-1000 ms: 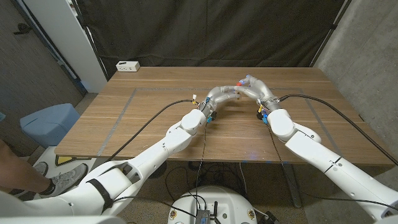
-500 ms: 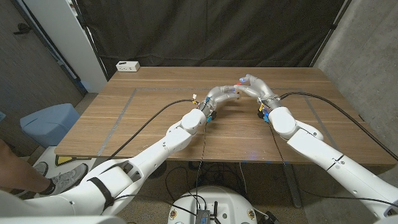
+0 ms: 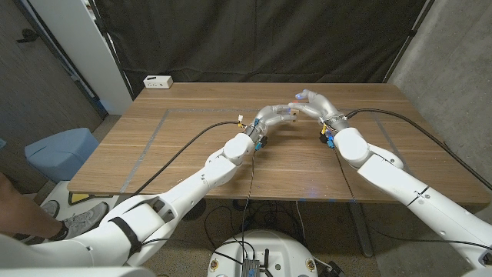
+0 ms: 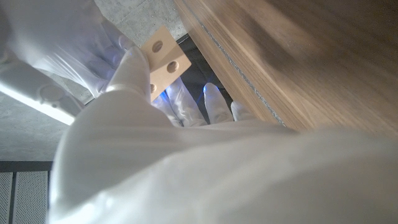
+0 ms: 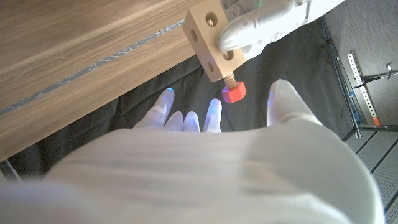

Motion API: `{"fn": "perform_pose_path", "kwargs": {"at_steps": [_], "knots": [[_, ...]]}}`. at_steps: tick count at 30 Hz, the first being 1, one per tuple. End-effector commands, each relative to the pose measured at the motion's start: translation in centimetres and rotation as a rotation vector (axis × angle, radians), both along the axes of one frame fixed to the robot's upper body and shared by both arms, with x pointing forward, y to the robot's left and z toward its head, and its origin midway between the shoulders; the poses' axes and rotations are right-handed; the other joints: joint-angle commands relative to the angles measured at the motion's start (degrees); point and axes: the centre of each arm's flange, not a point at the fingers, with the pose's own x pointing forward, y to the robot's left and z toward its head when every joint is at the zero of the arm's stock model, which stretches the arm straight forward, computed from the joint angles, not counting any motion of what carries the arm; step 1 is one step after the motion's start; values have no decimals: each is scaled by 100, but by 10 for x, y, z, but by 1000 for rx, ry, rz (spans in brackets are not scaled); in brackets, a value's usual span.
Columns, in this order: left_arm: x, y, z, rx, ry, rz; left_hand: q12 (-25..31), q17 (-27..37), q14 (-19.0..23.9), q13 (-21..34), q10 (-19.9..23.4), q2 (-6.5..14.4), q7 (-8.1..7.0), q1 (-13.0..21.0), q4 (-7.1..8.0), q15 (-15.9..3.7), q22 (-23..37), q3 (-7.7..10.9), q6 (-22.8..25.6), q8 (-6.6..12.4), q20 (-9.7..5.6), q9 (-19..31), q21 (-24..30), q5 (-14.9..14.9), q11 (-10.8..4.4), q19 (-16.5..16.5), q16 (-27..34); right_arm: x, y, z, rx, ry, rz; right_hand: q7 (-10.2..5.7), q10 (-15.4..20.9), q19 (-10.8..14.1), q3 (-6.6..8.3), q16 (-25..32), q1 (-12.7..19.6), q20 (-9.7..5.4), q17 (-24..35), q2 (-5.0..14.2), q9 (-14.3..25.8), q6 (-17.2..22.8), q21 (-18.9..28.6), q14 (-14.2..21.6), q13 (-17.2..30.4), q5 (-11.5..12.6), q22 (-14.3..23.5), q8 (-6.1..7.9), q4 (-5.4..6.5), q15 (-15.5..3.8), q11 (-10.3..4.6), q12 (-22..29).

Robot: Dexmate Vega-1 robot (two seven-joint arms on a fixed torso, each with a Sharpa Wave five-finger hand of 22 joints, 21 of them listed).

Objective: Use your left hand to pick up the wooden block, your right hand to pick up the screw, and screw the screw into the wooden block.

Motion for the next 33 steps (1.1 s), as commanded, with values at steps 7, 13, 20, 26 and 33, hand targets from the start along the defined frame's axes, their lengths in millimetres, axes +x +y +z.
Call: {"fn": "perform_pose_path", "kwargs": {"at_steps": [7,13,20,26,33], "knots": [[-5,1,0,13,-22,-1,39,3,55,842,79,365,27,-125,37,-629,25,20,349,23,32,60,47,36,-15,9,-10,-22,-11,29,-136,16,-35,74,50,56,-9,40,-47,38,14,20,-16,-9,27,52,10,-34,7,-55,-42,30,27,38],[-7,3,-1,14,-22,4,28,4,53,836,75,365,11,-124,36,-636,25,19,346,20,33,60,46,35,-15,6,-12,-27,-14,38,-188,31,-44,65,53,71,-5,46,-30,497,3,32,-42,2,-1,88,6,-41,8,-143,-75,78,25,44],[-8,3,-1,22,-23,3,27,7,52,843,82,369,21,-122,36,-636,25,18,342,16,33,60,46,36,-15,6,-13,-30,-17,47,-245,55,-51,66,96,79,-1,63,-23,674,-2,43,-53,37,-14,146,4,-43,9,-184,-87,133,32,62],[-7,2,-1,23,-20,0,21,8,50,842,81,372,13,-124,39,-635,25,17,348,17,34,60,46,37,-14,5,-16,-33,-19,56,-287,70,-59,67,100,62,9,64,-8,775,-4,60,-58,57,-28,161,3,-43,10,-212,-97,199,18,62],[-6,2,-1,24,-20,0,17,7,55,847,84,370,13,-124,38,-640,25,15,353,17,33,60,46,37,-14,6,-17,-37,-21,69,-337,90,-65,74,91,53,28,59,20,834,-5,87,-61,66,-35,158,3,-38,10,-237,-108,244,37,58]]}}
